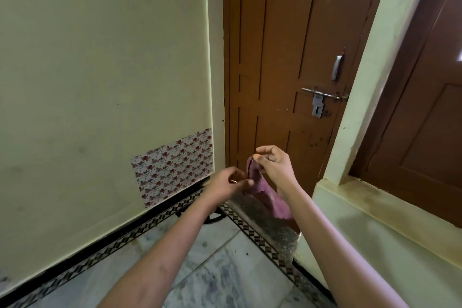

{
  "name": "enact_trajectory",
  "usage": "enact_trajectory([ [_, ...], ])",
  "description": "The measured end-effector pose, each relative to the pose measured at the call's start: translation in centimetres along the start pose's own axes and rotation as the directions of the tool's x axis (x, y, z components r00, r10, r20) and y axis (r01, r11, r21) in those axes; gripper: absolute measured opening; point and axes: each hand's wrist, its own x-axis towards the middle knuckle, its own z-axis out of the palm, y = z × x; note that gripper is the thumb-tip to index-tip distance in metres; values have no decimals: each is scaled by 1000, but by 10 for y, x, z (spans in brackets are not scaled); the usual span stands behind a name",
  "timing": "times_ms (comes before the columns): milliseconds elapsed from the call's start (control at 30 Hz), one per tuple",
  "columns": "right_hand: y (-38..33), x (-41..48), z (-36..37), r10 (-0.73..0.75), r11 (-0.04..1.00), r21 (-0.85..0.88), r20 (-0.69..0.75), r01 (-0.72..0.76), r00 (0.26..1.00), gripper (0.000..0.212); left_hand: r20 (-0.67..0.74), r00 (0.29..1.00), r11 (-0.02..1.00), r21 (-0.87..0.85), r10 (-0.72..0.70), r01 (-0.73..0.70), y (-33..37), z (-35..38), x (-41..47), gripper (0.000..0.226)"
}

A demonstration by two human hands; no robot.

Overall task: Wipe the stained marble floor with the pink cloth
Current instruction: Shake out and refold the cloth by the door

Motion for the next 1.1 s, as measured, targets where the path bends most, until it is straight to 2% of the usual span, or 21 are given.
enact_trajectory([
  [167, -6, 1, -5, -19, 1000, -24, -10, 19, 1000, 20, -138, 990, 995, -95, -21, 8, -3, 6, 5, 7],
  [233, -3, 1, -8, -29, 999, -30, -12, 28, 1000, 21, -146, 989, 995, -102, -18, 3, -9, -3, 6, 7],
  [300, -2, 1, -10, -35, 999, -21, -11, 34, 999, 23, -91, 996, 993, -119, -1, -10, -11, -8, 4, 12],
  [367, -3, 1, -8, -34, 999, -7, -1, 34, 999, 24, -35, 999, 1000, -16, -1, 0, -12, -6, 4, 23],
  [467, 0, 0, -6, -28, 1000, -11, -8, 28, 1000, 24, -151, 988, 977, 211, 34, -2, -17, -2, 5, 3],
  [533, 5, 0, -8, -25, 999, -43, -56, 22, 998, 23, -216, 975, 962, 271, 50, 11, -20, -6, 6, 12],
  [667, 17, 3, -13, -65, 983, -175, -100, 47, 993, 21, -239, 969, 946, 324, 64, 17, -15, -25, 11, 17],
  [733, 24, 4, -13, -62, 975, -216, -75, 45, 995, 20, -287, 957, 977, 214, 51, 12, -7, -35, 15, 13],
  [800, 28, 3, -11, -35, 979, -202, -45, 25, 998, 17, -312, 950, 1000, -10, -7, 4, 3, -43, 18, 15],
  [867, 28, 3, -11, -4, 984, -176, 13, 6, 1000, 16, -296, 954, 988, -155, -58, 12, 16, -53, 20, 13],
  [933, 27, 0, -10, 6, 993, -122, 88, 5, 996, 16, -215, 973, 971, -234, -89, 37, 26, -64, 20, 11],
  [1000, 28, -2, -7, -1, 997, -74, 159, 13, 987, 17, -77, 993, 947, -314, -91, 62, 31, -76, 20, 18],
  [1033, 30, -2, -6, -5, 995, -92, 186, 22, 983, 19, -23, 997, 940, -334, -80, 68, 33, -81, 21, 25],
  [1100, 37, -1, -2, -6, 971, -233, 211, 56, 977, 23, 16, 998, 955, -292, -59, 61, 37, -90, 21, 32],
])
